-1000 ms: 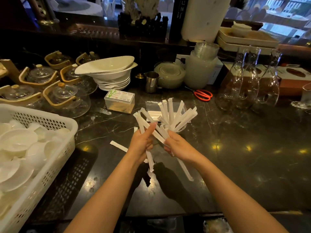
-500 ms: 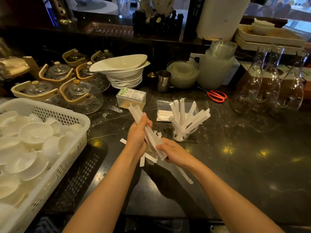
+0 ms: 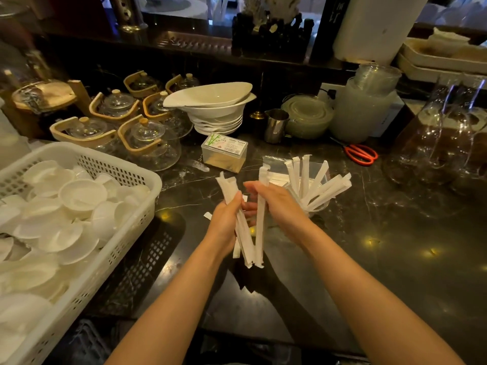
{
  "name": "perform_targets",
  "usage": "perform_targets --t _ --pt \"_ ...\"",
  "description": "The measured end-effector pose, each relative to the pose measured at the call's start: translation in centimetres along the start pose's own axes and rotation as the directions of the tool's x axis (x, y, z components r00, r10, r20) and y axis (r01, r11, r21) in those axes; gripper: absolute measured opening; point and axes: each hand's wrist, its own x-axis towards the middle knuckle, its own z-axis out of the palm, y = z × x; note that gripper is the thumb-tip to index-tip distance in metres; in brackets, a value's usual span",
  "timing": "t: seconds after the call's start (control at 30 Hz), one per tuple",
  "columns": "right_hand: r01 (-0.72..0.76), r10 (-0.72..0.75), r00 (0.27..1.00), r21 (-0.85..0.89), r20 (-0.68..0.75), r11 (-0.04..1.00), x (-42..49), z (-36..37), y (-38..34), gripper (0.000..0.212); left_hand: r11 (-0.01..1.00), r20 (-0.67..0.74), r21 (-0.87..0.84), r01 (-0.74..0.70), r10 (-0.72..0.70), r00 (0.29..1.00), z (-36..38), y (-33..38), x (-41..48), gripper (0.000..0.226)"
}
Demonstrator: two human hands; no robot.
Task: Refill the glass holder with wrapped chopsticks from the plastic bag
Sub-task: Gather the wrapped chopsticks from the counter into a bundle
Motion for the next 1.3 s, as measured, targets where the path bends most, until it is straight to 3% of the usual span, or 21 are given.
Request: perform_targets --t 0.2,0.63,0.7,0.77,0.83,0.93,1.0,1.13,1.3 --pt "-0.026 0.030 0.999 -0.121 0.030 0.992 0.9 2.6 0.0 0.037 0.998 -0.027 0.056 -0.017 0.018 0.999 -0.3 -0.1 -0.8 0.024" --pt "-0.063 0.148 0.944 -0.281 0.294 0.958 2.6 5.5 0.5 0.042 0.999 -0.190 0.011 0.049 -0.046 0.981 -4.5 -1.2 -1.7 0.039" --pt "-0.100 0.169 0.959 -0.284 0.229 0.954 3.5 4.9 0.6 0.045 0.999 -0.207 0.013 0.043 -0.039 0.978 -5.4 -1.1 -1.7 0.039" --pt "-0.162 0.188 0.980 -0.301 0.059 0.940 4.5 4.2 1.6 0.050 0.999 -0.241 -0.006 0.041 -0.042 0.970 -6.1 -1.0 -1.7 0.039" --pt "-0.229 0.222 0.973 -0.440 -0.069 0.868 5.4 3.7 3.0 0.064 0.999 -0.262 -0.013 0.047 -0.048 0.964 -6.7 -0.9 -1.8 0.036" --pt "-0.307 0.303 0.944 -0.692 -0.132 0.653 5.8 4.1 5.1 0.078 0.998 -0.251 0.052 0.045 -0.030 0.967 -7.3 -1.1 -1.8 0.024" --pt "-0.331 0.306 0.936 -0.737 -0.176 0.589 5.6 4.9 5.8 0.080 0.997 -0.245 0.067 0.038 -0.021 0.969 -7.5 -1.3 -1.9 0.021" --pt "-0.257 0.200 0.965 -0.771 -0.171 0.582 5.1 6.5 6.3 0.067 0.997 -0.262 0.071 0.031 -0.011 0.965 -7.9 -1.6 -1.6 0.022" --pt "-0.086 0.135 0.991 -0.884 -0.026 0.459 4.4 7.4 6.8 0.035 0.998 -0.272 0.064 0.027 -0.009 0.962 -7.8 -1.9 -1.2 0.024"
